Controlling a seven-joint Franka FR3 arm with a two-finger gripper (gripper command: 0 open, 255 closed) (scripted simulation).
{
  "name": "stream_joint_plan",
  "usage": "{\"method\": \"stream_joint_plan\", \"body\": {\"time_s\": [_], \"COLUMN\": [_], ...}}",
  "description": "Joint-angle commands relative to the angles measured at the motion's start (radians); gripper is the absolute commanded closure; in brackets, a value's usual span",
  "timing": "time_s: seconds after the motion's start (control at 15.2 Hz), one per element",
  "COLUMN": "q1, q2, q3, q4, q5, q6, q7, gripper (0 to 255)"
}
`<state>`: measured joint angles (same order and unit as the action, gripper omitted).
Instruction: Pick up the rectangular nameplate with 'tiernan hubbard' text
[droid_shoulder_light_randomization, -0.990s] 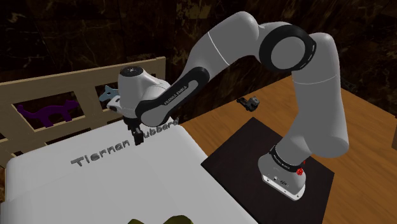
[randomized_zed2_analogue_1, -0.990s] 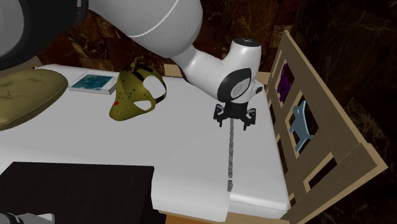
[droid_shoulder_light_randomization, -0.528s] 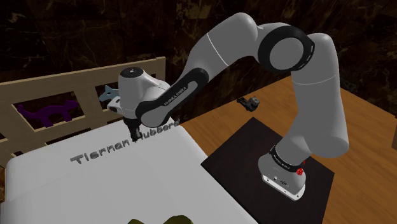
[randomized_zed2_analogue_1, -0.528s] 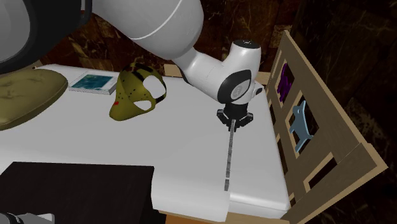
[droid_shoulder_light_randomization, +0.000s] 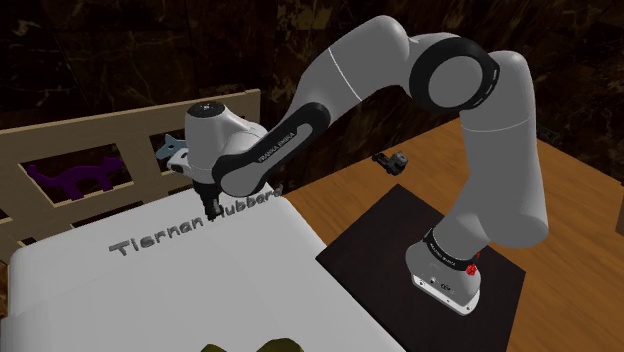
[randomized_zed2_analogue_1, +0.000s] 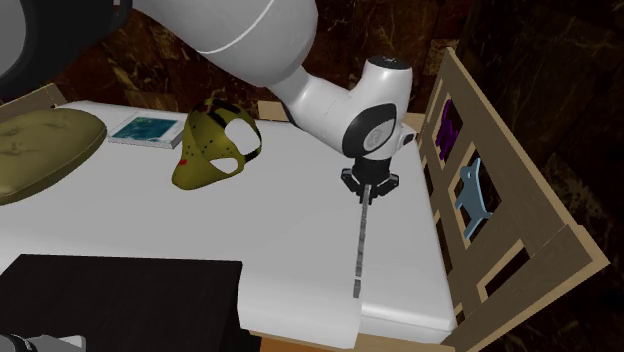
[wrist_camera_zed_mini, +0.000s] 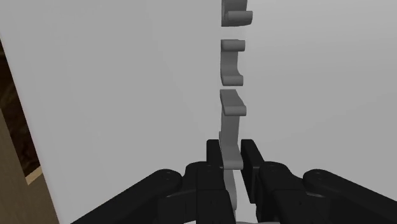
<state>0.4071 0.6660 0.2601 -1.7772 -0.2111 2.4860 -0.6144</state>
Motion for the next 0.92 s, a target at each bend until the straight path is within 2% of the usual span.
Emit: {"method": "stream_joint_plan", "body": {"time_s": [0.0,0.86], "q1": [-0.003,-0.023], "q2": [-0.021,-0.122], "q3": [0.005,0.033], "q4": [-0.004,-0.002], "q5": [0.006,0.039], "q6": [-0.017,-0.119], "q7": [-0.002,-0.021], "gripper": [255,255]}}
